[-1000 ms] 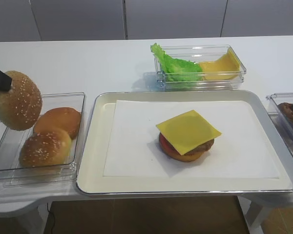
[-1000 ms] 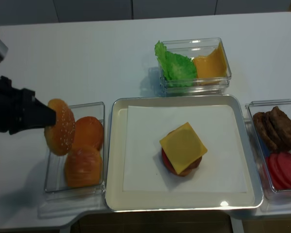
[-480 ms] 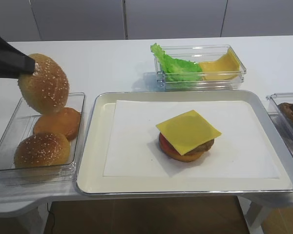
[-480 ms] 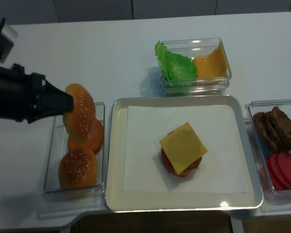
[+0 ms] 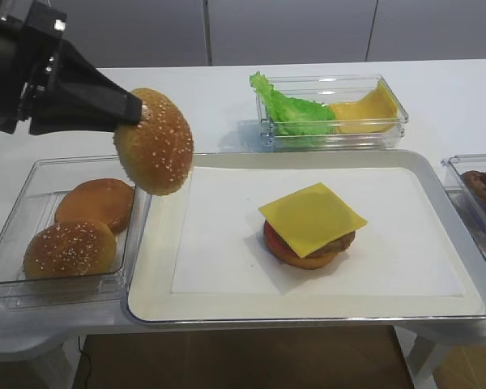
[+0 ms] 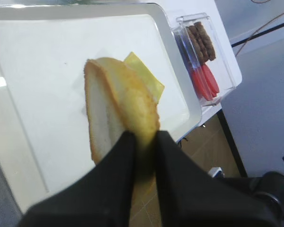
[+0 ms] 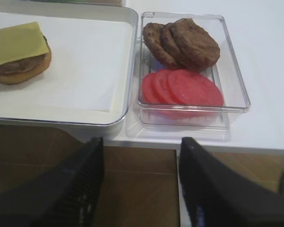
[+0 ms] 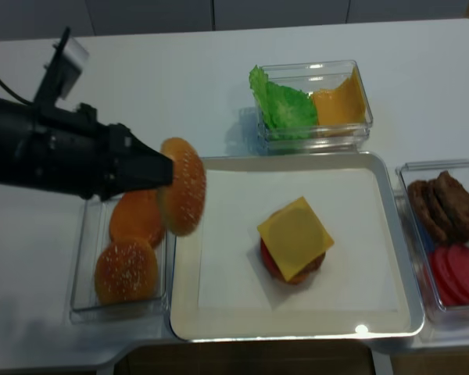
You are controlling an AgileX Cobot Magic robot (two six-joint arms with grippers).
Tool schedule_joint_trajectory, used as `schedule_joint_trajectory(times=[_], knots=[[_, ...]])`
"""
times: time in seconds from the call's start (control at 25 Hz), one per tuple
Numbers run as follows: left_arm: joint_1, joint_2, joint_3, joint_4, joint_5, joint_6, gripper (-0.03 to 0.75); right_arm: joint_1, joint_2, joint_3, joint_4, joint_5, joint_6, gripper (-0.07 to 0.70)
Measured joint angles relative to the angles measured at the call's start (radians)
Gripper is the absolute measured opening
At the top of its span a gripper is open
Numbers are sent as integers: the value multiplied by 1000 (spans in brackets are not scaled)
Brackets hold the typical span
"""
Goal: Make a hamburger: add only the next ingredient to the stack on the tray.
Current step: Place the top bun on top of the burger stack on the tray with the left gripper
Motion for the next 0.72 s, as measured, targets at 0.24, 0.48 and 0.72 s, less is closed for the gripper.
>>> schedule_joint_trajectory(times=[0.24, 0.48, 0.72], knots=[[-136, 67, 0, -115, -87, 12, 86, 0, 0, 0, 0, 0, 0, 388], [-279, 181, 0, -296, -144, 108, 83, 0, 0, 0, 0, 0, 0, 388], [-356, 288, 0, -498, -166, 230, 82, 0, 0, 0, 0, 0, 0, 388]])
